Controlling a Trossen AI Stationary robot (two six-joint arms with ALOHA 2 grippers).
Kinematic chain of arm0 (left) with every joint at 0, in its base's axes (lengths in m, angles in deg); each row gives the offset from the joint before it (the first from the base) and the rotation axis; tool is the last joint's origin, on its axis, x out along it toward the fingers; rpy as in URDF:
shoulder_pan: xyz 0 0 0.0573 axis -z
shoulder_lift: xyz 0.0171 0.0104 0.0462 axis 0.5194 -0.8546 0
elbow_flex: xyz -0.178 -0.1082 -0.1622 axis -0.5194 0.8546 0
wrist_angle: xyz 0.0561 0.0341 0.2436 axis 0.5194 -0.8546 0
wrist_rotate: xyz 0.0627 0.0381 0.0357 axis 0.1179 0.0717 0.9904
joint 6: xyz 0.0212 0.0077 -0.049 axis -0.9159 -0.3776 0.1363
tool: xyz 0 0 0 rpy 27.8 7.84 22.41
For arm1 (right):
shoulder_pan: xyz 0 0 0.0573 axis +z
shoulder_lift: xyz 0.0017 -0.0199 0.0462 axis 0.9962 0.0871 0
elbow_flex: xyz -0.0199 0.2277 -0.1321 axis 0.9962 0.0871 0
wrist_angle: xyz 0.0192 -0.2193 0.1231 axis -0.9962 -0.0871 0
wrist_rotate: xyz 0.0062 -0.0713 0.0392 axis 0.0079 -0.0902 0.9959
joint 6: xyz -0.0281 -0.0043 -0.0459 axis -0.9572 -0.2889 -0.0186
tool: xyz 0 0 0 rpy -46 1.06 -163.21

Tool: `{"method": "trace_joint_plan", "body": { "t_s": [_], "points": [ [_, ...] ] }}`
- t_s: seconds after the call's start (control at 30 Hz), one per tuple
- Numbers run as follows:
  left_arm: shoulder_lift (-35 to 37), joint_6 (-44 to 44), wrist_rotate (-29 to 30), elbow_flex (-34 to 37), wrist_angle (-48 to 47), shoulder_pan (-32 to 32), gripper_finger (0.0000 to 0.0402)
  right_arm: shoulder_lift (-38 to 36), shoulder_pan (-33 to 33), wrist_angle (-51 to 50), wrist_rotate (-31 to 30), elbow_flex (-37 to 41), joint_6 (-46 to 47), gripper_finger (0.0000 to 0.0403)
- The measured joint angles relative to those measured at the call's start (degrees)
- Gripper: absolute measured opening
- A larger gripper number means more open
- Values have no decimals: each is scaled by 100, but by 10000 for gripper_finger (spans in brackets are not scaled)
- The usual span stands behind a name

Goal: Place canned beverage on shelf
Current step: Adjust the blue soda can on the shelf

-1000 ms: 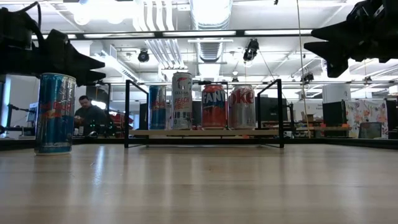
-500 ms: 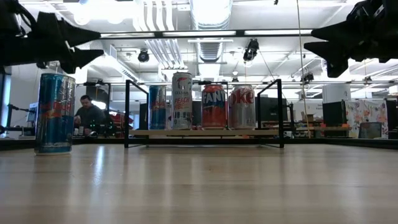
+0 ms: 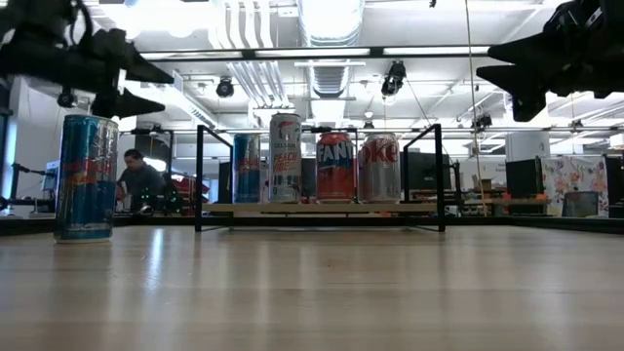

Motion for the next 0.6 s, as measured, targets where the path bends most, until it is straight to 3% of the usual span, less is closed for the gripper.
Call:
{"method": "trace_joint_plan", "body": {
  "t_s": [0.2, 0.37, 0.5, 0.6],
  "points": [
    [-984, -103, 455, -1087, -915, 2, 380, 0, 0, 0, 0, 0, 0, 157],
    [-1775, 870, 458, -1574, -1022, 134, 380, 0, 0, 0, 0, 0, -1, 157],
    [-2430, 1001, 491, -2009, -1182, 416, 380, 0, 0, 0, 0, 0, 0, 157],
    [-2943, 1306, 827, -2515, -1657, 713, 380, 0, 0, 0, 0, 0, 0, 157]
  ]
}}
